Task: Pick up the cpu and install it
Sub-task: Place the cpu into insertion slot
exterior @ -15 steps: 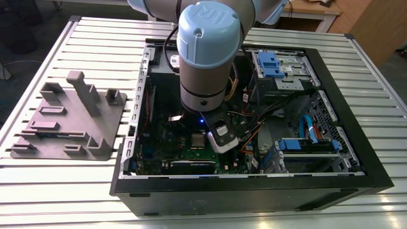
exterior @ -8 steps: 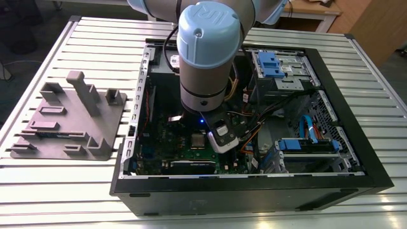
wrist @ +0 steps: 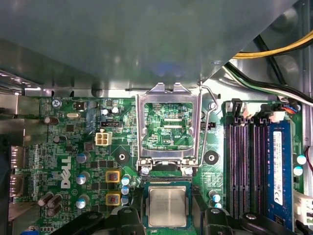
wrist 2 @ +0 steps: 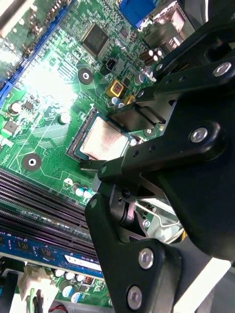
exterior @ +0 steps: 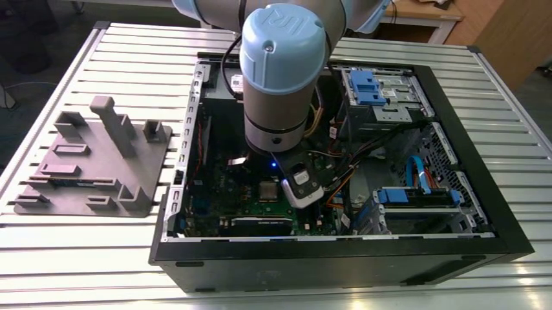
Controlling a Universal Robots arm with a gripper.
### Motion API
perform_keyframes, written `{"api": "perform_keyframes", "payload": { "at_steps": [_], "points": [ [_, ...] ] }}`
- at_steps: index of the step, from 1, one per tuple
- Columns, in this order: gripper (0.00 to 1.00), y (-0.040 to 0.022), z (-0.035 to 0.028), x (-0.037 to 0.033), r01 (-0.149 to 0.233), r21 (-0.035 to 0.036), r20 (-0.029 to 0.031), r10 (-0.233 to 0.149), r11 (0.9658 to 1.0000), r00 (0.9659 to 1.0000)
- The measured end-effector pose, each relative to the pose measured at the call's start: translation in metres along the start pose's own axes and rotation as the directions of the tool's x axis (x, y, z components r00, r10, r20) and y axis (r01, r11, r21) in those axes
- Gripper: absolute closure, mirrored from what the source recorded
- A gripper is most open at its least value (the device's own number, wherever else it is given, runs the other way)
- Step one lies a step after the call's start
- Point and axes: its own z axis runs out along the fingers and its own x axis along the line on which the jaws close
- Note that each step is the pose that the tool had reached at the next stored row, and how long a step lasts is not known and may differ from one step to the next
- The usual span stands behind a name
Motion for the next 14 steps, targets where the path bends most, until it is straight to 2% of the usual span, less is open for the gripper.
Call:
{"api": "perform_keyframes", "payload": {
  "at_steps": [14],
  "points": [
    [0.53, -0.0011, 0.0004, 0.0020, 0.006, -0.0006, -0.0003, -0.006, 1.0000, 1.0000]
  ]
}}
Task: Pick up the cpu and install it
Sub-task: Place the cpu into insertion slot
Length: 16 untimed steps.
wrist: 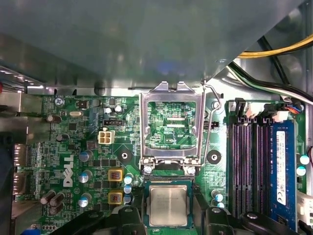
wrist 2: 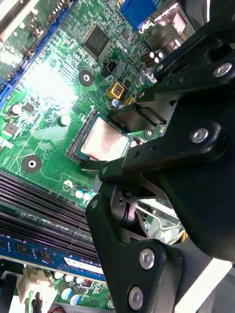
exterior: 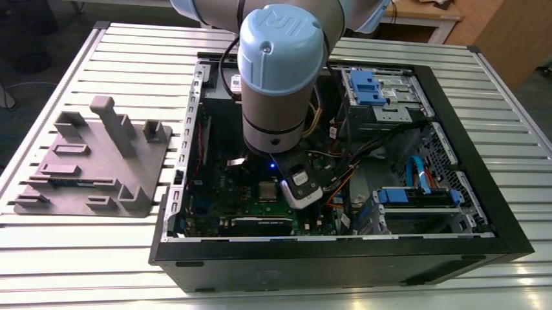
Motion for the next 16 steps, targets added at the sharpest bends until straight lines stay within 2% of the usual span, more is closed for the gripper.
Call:
{"api": "perform_keyframes", "payload": {
  "at_steps": [16],
  "points": [
    [0.53, -0.0003, 0.0010, -0.0024, -0.003, 0.0007, 0.0003, 0.003, 1.0000, 1.0000]
  ]
}}
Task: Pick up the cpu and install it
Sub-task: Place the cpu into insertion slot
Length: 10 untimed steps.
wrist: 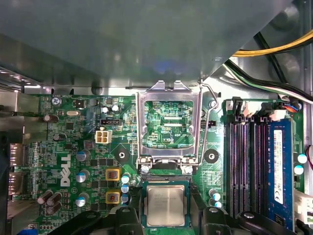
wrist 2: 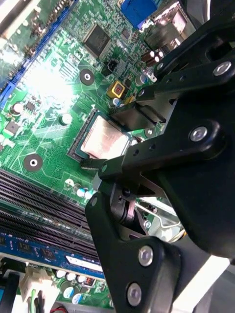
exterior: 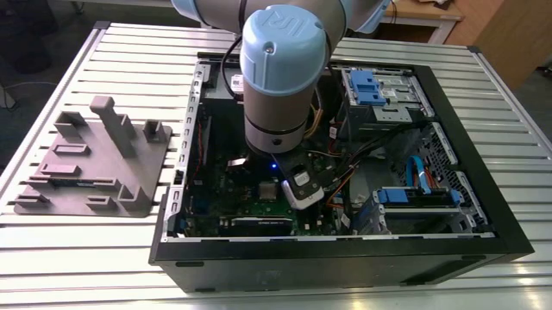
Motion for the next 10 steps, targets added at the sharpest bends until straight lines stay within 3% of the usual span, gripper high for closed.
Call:
{"api": "perform_keyframes", "payload": {
  "at_steps": [10],
  "points": [
    [0.53, 0.0000, 0.0000, -0.0026, 0.000, 0.0000, -0.0002, 0.000, 1.0000, 1.0000]
  ]
}}
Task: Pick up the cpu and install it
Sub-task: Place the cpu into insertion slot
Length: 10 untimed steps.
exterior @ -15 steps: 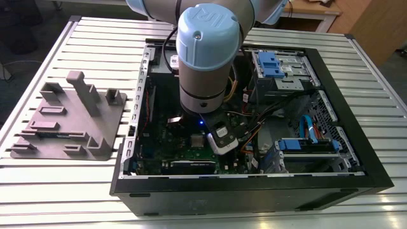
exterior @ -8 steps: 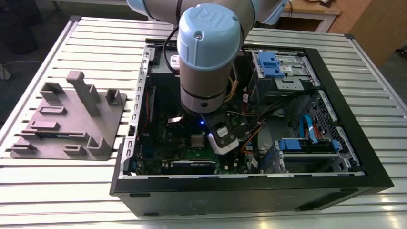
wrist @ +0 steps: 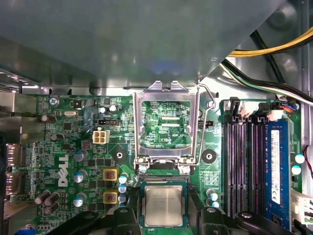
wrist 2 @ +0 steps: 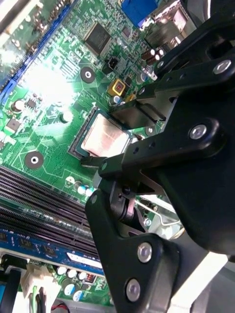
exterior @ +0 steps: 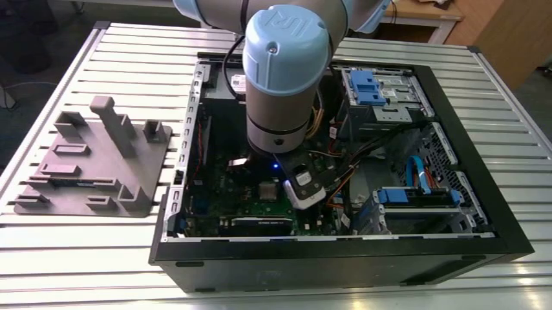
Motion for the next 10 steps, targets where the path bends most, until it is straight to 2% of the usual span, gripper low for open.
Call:
{"api": "perform_keyframes", "payload": {
  "at_steps": [10],
  "points": [
    [0.53, 0.0000, 0.0001, -0.0006, 0.000, 0.0001, 0.0004, 0.000, 1.0000, 1.0000]
  ]
}}
